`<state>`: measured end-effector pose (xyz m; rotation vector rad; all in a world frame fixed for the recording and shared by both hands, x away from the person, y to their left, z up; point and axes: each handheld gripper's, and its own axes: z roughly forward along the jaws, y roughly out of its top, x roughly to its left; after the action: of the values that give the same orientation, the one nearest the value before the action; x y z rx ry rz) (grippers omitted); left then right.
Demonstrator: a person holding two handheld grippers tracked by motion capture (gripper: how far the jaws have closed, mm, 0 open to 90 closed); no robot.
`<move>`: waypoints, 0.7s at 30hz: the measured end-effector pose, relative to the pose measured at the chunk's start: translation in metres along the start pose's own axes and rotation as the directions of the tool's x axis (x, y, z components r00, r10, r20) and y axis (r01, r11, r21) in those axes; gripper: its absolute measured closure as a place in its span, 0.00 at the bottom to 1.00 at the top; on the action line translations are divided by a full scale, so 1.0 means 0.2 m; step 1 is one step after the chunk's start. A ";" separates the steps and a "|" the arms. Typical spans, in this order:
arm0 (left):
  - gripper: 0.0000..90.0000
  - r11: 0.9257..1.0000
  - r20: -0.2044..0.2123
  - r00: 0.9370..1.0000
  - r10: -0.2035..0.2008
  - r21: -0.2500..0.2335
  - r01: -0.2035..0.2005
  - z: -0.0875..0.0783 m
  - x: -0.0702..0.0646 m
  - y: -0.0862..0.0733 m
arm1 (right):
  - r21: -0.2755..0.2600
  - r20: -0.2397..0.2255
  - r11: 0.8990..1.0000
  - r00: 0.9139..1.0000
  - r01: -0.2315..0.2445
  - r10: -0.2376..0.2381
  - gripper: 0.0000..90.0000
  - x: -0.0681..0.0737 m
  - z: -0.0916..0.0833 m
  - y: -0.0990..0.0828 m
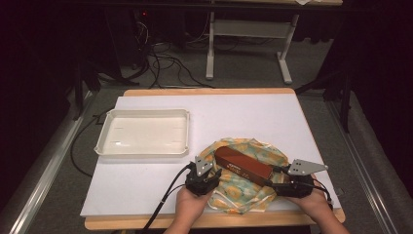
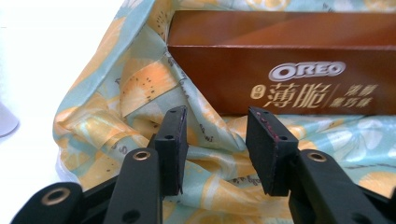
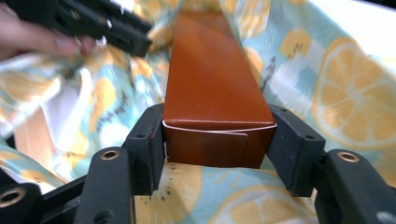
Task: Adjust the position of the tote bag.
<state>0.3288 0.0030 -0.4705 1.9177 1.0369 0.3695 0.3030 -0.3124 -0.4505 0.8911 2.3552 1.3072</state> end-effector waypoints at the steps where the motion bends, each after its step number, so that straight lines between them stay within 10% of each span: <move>1: 0.65 1.000 -0.001 1.000 -0.001 -0.002 0.001 0.00 0.00 0.00 | 0.010 0.000 1.000 1.000 -0.006 0.006 0.47 0.00 0.01 0.00; 10: 0.60 1.000 0.003 1.000 -0.002 -0.022 0.002 -0.02 0.00 0.01 | 0.036 0.018 0.999 1.000 -0.015 0.014 0.49 0.02 0.08 0.01; 21: 0.52 0.996 -0.024 0.999 0.023 -0.086 -0.025 -0.08 0.02 0.07 | -0.010 0.031 1.000 0.999 -0.027 0.028 0.49 0.01 -0.04 0.06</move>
<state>0.3274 0.0119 -0.4510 1.8536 0.9977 0.4445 0.3020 -0.3126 -0.4356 0.9371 2.3191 1.3051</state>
